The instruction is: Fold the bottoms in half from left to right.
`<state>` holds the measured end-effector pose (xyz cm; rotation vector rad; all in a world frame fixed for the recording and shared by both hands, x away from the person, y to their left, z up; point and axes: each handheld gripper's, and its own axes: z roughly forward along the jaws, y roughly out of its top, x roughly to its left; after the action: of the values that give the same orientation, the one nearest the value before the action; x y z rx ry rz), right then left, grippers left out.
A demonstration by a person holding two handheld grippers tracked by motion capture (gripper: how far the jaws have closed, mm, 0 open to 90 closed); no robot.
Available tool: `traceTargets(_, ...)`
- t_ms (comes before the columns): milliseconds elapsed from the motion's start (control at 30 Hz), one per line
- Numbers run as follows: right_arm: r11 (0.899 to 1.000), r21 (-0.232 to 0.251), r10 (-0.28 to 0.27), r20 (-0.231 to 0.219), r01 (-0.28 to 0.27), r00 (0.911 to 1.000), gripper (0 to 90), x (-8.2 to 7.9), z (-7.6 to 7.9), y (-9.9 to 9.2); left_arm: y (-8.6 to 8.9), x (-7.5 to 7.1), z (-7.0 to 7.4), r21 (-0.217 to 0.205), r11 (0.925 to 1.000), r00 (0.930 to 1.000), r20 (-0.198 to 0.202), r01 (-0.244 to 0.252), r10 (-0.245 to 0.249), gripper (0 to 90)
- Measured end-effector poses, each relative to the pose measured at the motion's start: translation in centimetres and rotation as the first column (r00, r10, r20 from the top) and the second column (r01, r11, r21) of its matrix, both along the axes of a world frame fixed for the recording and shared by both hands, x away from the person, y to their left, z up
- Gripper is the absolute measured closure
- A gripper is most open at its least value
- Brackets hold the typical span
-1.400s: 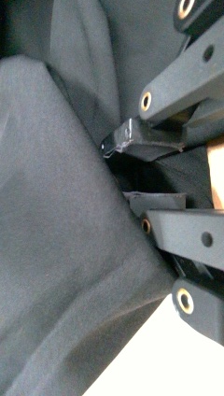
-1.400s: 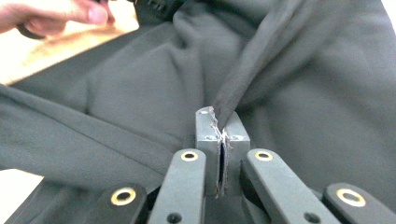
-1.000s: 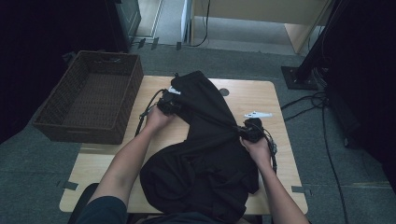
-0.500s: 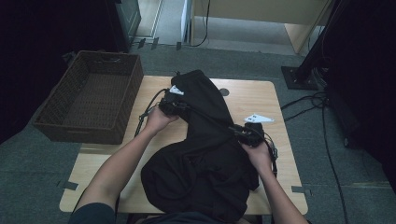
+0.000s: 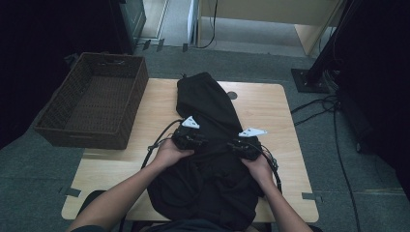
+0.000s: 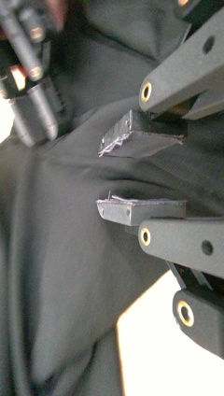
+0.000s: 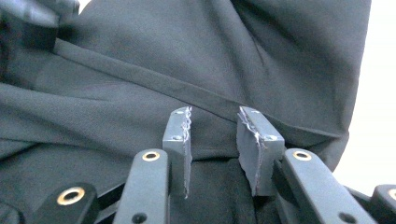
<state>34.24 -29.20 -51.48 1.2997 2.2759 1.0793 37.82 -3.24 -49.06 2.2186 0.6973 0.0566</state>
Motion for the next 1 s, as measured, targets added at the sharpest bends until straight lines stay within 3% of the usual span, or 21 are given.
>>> traceTargets(133,1.000,-0.020,-0.005,0.026,0.005,0.9997,68.8,0.0,-0.2,0.6,-0.2,-0.9,-1.1,0.019,0.9997,0.9999,0.003,-0.015,0.015,66.5)
traceTargets(233,1.000,-0.017,-0.015,0.042,0.016,0.9990,69.6,0.2,-0.3,1.5,0.1,-0.6,-1.8,0.070,0.9972,0.9991,0.034,-0.026,0.024,65.8)
traceTargets(267,1.000,-0.021,-0.016,0.043,0.017,0.9990,69.6,0.3,-0.3,1.8,0.4,-0.3,-1.9,0.050,0.9978,0.9984,0.037,-0.045,0.043,66.0)
traceTargets(400,1.000,-0.023,-0.013,0.045,0.014,0.9989,69.7,1.7,-0.3,3.2,1.4,1.6,-2.1,0.037,0.9925,0.9922,0.051,-0.116,0.114,67.7)
traceTargets(567,0.998,0.014,-0.057,0.055,0.056,0.9969,70.0,4.8,-0.6,4.7,2.1,5.2,-2.0,0.050,0.9850,0.9852,0.055,-0.165,0.162,69.5)
traceTargets(633,0.998,0.014,-0.068,0.057,0.067,0.9960,69.9,6.2,-0.6,5.3,2.5,7.2,-2.0,0.042,0.9802,0.9807,0.034,-0.194,0.192,70.4)
traceTargets(733,0.998,-0.011,-0.065,0.071,0.066,0.9954,69.5,8.4,-0.5,6.1,2.7,9.3,-1.8,0.057,0.9727,0.9740,0.041,-0.225,0.223,70.7)
traceTargets(833,0.995,-0.010,-0.103,0.062,0.104,0.9928,67.0,10.3,-0.5,6.5,2.8,10.6,-1.7,0.061,0.9628,0.9642,0.049,-0.263,0.261,70.0)
traceTargets(900,0.994,0.014,-0.108,0.052,0.107,0.9928,58.7,10.6,-0.5,6.5,3.2,10.3,-1.4,0.034,0.9646,0.9651,0.020,-0.262,0.261,68.2)
traceTargets(1000,0.997,0.041,-0.073,0.016,0.072,0.9972,53.2,9.7,0.2,6.5,3.9,8.8,-0.4,0.013,0.9762,0.9752,0.049,-0.217,0.216,64.0)
